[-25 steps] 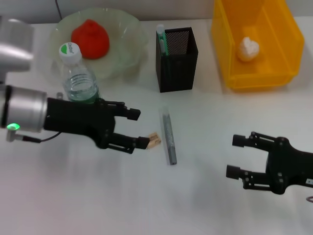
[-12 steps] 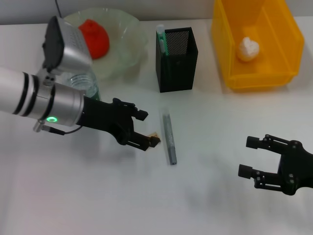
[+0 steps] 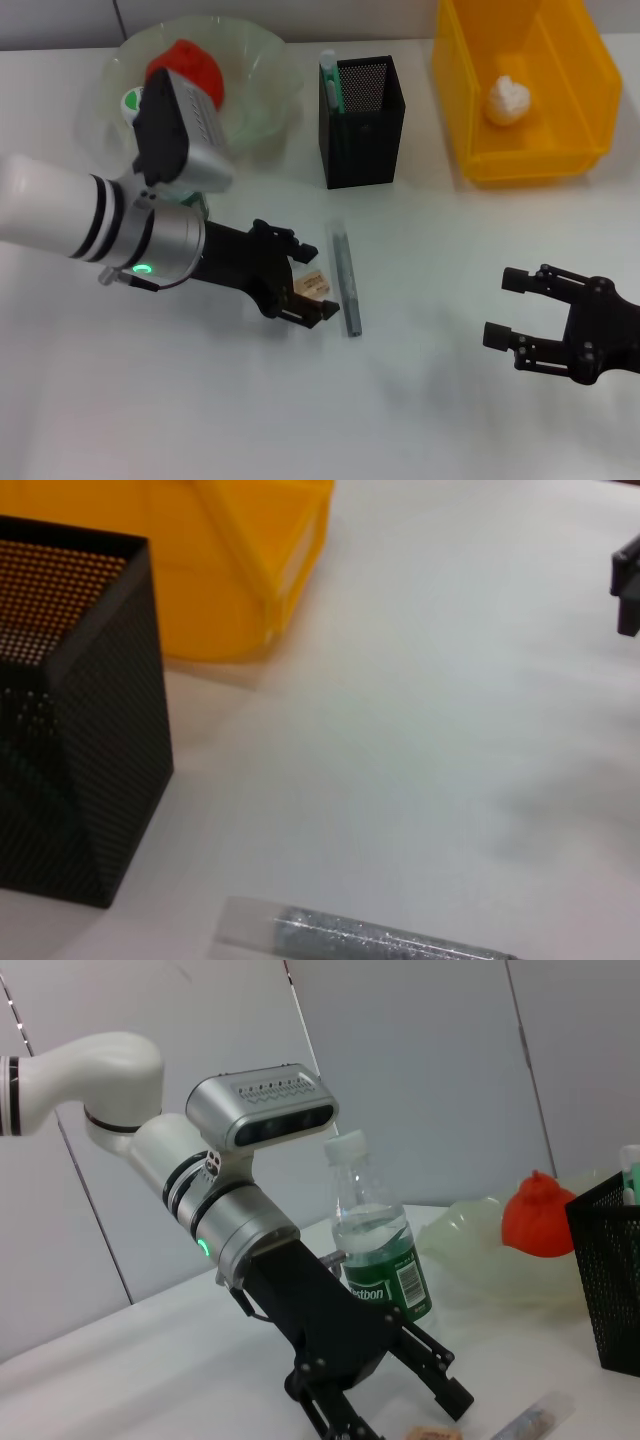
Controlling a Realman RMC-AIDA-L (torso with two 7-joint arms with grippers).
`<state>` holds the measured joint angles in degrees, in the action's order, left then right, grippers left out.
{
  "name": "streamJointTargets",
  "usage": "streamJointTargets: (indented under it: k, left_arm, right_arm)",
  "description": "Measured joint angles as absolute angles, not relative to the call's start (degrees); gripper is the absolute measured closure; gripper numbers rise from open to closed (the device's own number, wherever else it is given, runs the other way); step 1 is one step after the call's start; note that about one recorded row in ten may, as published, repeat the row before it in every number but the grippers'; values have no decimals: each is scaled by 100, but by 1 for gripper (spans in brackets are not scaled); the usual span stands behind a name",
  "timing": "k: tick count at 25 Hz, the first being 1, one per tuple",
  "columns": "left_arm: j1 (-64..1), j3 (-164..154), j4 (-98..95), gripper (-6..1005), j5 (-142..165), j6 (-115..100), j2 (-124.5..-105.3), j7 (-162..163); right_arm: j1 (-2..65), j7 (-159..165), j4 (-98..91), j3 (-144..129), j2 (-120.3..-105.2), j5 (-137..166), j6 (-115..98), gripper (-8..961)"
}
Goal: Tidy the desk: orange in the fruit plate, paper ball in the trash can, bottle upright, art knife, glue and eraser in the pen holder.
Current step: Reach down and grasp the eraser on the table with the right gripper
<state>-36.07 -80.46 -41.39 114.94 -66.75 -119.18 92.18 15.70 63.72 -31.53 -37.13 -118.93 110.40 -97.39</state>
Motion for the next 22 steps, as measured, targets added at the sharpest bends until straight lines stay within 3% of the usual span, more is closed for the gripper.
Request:
streamJointTargets:
  k: [9, 14, 19, 22]
  left_arm:
    - [-3481, -8259, -4226, 270, 11342, -6477, -11918, 9217]
    - [-3452, -8273, -4227, 508, 11340, -6442, -11918, 9212]
    - [-3452, -8277, -4204, 650, 11337, -6434, -11918, 9211]
    - [-3450, -8279, -4196, 638, 11337, -6435, -11918, 9223]
  right_arm:
    - [1595, 6375, -3101, -3708, -11899, 11039, -9721, 145]
    - [1605, 6374, -3102, -3709, -11900, 11044, -9720, 146]
    - [1641, 6374, -3103, -3708, -11900, 11068, -9720, 146]
    - [1643, 6375, -3103, -3708, -11900, 11071, -9720, 146]
